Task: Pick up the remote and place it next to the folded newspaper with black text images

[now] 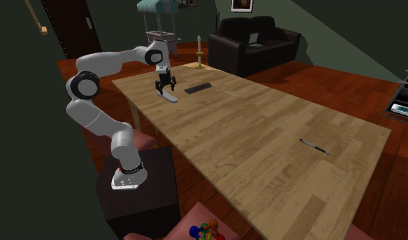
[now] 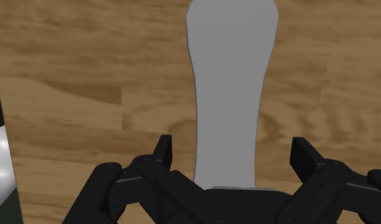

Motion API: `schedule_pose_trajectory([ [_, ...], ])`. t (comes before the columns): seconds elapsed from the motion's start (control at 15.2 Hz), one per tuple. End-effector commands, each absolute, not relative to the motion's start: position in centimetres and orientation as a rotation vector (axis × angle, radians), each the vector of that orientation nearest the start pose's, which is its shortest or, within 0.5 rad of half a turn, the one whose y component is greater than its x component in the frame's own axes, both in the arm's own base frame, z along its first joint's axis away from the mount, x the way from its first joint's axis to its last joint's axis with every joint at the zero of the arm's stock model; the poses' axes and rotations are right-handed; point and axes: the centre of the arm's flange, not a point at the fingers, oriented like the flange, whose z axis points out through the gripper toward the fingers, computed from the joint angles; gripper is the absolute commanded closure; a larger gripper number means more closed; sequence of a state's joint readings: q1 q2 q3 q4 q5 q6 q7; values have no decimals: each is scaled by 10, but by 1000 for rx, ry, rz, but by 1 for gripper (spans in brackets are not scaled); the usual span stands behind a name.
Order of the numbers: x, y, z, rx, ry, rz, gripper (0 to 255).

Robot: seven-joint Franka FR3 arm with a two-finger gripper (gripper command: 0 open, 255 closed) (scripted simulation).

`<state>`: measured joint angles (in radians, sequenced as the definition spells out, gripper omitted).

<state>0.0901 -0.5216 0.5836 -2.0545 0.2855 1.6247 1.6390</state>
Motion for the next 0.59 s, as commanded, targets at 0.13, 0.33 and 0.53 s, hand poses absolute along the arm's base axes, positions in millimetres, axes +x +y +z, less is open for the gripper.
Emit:
schedule_pose_trajectory([
  [0.13, 277, 325, 634, -2710, 1550, -2, 0],
  [0.33, 277, 325, 634, -2710, 1550, -2, 0],
  [0.53, 277, 325, 634, -2710, 1550, -2, 0],
])
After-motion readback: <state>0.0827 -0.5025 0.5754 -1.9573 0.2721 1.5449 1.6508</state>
